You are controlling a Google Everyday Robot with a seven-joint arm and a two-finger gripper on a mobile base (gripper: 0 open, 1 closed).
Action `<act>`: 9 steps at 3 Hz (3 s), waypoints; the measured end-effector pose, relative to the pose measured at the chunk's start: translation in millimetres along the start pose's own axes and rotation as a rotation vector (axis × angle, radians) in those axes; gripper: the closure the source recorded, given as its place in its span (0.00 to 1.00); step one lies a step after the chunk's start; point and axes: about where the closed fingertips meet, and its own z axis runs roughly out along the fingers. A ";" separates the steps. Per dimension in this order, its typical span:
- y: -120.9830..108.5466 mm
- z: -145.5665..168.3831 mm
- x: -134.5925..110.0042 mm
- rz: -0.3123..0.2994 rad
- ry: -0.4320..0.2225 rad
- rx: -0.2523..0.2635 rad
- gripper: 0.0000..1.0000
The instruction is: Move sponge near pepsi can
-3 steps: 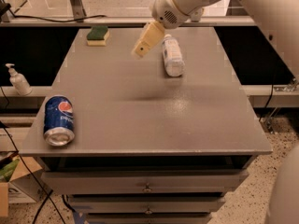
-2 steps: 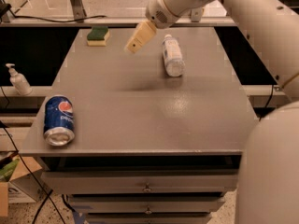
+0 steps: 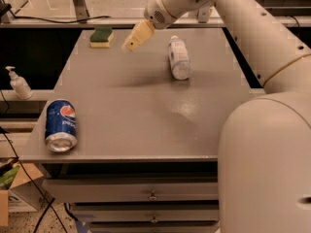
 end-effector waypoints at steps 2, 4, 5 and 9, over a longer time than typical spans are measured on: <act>-8.3 47.8 -12.0 0.042 -0.094 0.014 0.00; -37.0 104.7 -38.2 0.110 -0.154 0.084 0.00; -48.0 133.9 -44.7 0.145 -0.158 0.113 0.00; -78.9 194.9 -31.7 0.232 -0.100 0.169 0.17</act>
Offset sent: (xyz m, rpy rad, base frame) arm 0.0501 0.0710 -0.0197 0.1768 -0.0490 -0.0501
